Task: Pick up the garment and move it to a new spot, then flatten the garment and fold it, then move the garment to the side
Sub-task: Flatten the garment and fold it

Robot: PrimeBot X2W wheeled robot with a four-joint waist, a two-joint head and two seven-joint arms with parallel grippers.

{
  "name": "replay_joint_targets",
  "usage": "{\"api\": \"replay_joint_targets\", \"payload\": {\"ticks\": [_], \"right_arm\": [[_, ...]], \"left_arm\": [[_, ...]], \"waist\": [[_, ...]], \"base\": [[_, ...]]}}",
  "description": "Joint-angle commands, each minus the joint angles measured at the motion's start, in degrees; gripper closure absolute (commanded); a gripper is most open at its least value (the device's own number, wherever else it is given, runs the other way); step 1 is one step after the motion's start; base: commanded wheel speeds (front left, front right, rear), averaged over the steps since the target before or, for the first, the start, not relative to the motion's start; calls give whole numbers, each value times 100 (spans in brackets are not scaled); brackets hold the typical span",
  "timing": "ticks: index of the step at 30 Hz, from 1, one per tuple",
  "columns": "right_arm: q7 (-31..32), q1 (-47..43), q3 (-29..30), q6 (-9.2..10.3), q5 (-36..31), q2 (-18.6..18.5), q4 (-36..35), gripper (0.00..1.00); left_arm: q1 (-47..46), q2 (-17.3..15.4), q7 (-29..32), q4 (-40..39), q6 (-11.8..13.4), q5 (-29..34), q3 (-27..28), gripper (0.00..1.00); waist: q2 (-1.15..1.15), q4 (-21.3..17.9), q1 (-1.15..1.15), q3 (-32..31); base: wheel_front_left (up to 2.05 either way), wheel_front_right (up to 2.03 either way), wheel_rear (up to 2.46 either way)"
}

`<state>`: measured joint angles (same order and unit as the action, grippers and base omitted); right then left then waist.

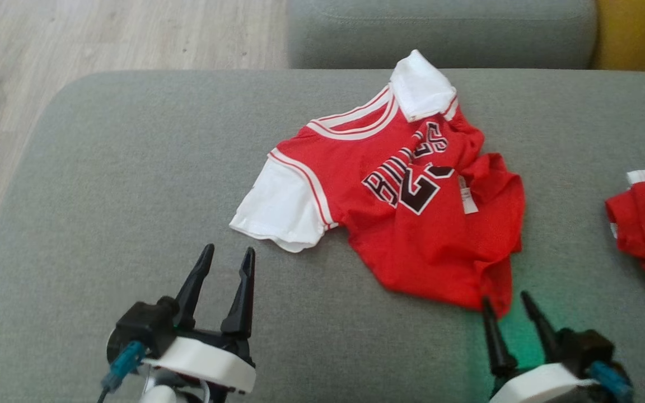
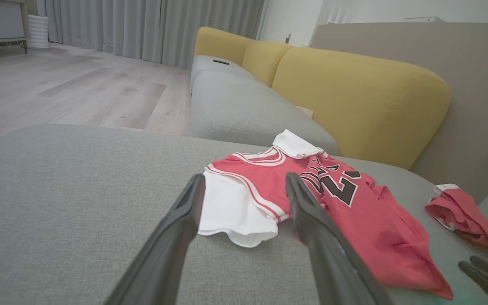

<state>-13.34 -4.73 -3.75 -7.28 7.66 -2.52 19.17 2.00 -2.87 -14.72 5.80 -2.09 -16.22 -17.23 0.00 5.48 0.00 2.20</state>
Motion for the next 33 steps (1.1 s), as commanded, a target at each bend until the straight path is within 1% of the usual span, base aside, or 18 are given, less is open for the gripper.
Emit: {"api": "replay_joint_targets", "payload": {"ticks": [1, 5, 12, 13, 14, 15, 20, 23, 24, 28, 33], "right_arm": [[63, 249, -235, -21, 131, -36, 6, 0], [216, 549, -359, -21, 334, -36, 484, 0], [309, 1138, -429, -21, 689, -36, 1234, 0], [313, 1207, -447, -21, 757, -36, 1331, 16], [304, 1272, -469, -21, 794, -36, 1421, 82], [300, 1329, -501, -21, 823, -36, 1508, 100], [246, 1546, -826, -21, 1207, -36, 1733, 100], [63, 1621, -1201, -21, 1456, -36, 1533, 100], [63, 1621, -1201, -21, 1456, -36, 1533, 100], [-73, 1593, -1474, -21, 1555, -36, 1040, 100], [-133, 1444, -1533, -21, 1494, -41, 179, 100]], "left_arm": [[-321, 0, -28, -146, -12, 14, 144, 0], [-364, 0, -28, -111, -20, 17, 129, 0], [-448, 0, -28, -87, -21, 15, 128, 0], [-457, 0, -28, -84, -20, 13, 126, 0], [-465, 0, -28, -82, -17, 11, 125, 0], [-472, 0, -28, -79, -13, 8, 124, 0], [-472, 0, -28, -65, 2, 6, 154, 0], [-443, 0, -28, -60, -4, 23, 201, 0], [-443, 0, -28, -60, -4, 23, 201, 0], [-391, 0, -28, -64, 2, 26, 219, 0], [-340, 0, -28, -76, 13, 22, 224, 0]], "waist": [[0, 78, 0, 48], [0, 198, 0, 121], [0, 332, 0, 213], [0, 343, 0, 221], [0, 351, 0, 225], [0, 355, 0, 228], [0, 313, 0, 193], [0, 216, 0, 94], [0, 216, 0, 94], [0, 110, 0, -40], [0, 35, 0, -140]], "base": [[0, 0, 0], [0, 0, 0], [0, 0, 0], [0, 0, 0], [0, 0, 0], [0, 0, 0], [0, 0, 0], [0, 0, 0], [0, 0, 0], [0, 0, 0], [0, 0, 0]]}}
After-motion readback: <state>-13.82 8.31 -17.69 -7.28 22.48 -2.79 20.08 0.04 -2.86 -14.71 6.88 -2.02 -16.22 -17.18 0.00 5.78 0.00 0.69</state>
